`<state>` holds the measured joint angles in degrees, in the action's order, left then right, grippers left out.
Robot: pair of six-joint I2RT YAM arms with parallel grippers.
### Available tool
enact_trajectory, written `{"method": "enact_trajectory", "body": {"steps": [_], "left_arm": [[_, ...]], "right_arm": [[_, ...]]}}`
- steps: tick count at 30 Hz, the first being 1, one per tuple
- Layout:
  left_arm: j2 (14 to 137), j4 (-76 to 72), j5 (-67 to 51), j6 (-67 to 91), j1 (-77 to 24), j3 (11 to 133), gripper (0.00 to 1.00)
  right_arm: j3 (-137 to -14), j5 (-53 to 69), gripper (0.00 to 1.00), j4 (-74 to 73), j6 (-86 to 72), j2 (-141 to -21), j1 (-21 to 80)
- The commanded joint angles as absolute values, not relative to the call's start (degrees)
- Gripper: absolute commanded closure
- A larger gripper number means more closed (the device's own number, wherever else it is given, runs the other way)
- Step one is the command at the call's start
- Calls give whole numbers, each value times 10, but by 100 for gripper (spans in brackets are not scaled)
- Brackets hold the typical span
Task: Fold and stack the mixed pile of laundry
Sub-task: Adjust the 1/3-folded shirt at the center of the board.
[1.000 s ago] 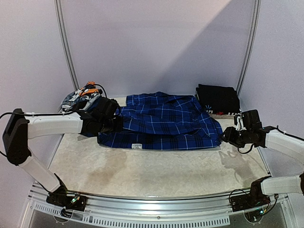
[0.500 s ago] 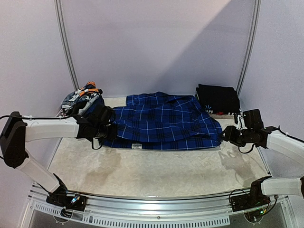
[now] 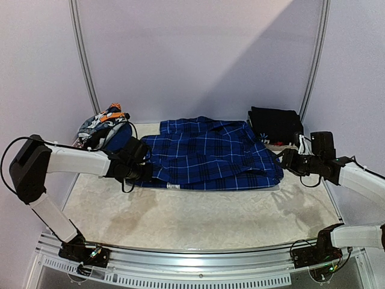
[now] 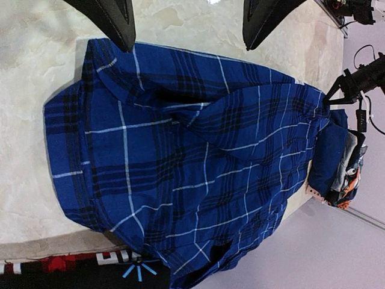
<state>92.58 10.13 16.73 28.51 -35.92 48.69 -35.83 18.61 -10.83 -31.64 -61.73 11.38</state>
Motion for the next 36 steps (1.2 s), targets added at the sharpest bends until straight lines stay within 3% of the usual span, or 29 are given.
{"method": "enact_trajectory", "body": {"steps": [1, 15, 24, 30, 34, 36], "left_arm": [[940, 79, 169, 260, -352, 482, 100], [972, 59, 204, 251, -352, 479, 100], [991, 59, 240, 247, -353, 488, 100], [982, 101, 249, 261, -355, 497, 100], [993, 119, 262, 266, -355, 502, 95], [994, 129, 261, 272, -356, 507, 88]], "right_arm": [[-391, 209, 39, -51, -326, -651, 136], [-538, 227, 50, 60, -332, -890, 268], [-599, 224, 60, 67, -333, -1054, 274], [-586, 185, 62, 41, -314, -1082, 274], [-562, 174, 63, 45, -311, -1083, 274], [-553, 173, 63, 46, -311, -1084, 274]]}}
